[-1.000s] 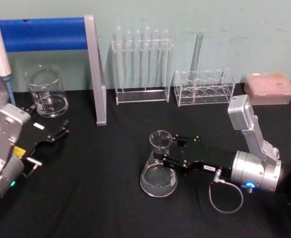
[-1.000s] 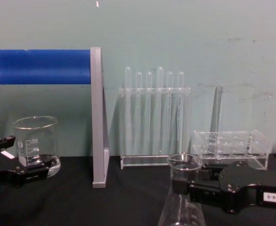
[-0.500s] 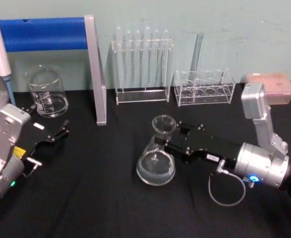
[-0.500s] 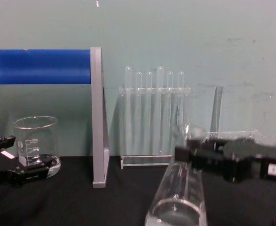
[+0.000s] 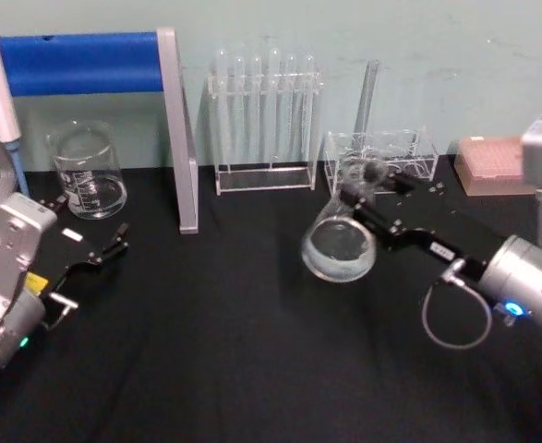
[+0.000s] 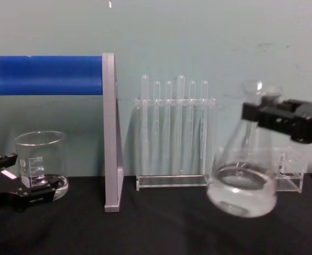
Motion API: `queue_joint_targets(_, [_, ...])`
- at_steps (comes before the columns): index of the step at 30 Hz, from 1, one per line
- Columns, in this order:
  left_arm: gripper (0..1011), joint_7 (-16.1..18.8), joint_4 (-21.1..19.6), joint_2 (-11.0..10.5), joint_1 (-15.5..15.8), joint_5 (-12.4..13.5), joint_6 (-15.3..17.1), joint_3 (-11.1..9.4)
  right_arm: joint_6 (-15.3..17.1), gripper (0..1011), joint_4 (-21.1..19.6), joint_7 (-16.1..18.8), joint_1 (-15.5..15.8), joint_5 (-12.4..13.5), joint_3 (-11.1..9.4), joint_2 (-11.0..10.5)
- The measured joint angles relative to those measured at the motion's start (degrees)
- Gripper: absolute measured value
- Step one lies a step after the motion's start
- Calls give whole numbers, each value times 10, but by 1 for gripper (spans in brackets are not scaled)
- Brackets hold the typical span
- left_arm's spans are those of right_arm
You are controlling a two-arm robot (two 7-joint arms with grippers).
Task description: Grasp the erlenmeyer flask with one hand, shake it three times, then place it back.
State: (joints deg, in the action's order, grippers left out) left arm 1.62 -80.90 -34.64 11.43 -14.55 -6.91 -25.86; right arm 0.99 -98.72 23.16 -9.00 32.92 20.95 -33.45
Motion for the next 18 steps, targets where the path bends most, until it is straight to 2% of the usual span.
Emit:
queue_joint_targets(4, [1001, 0, 0, 0, 0, 0, 0, 0, 2, 456, -20, -45, 26, -8, -34, -1])
queue_joint_targets(7, [1001, 0, 0, 0, 0, 0, 0, 0, 4, 456, -27, -62, 39, -10, -52, -2])
queue_joint_targets(10, [1001, 0, 0, 0, 0, 0, 0, 0, 6, 456, -37, -87, 61, -14, -79, -3])
queue_joint_targets(17, [1001, 0, 0, 0, 0, 0, 0, 0, 11, 456, -52, -118, 93, -22, -115, 1])
queue_joint_targets(18, [1001, 0, 0, 0, 0, 0, 0, 0, 11, 456, -52, -118, 93, -22, -115, 1])
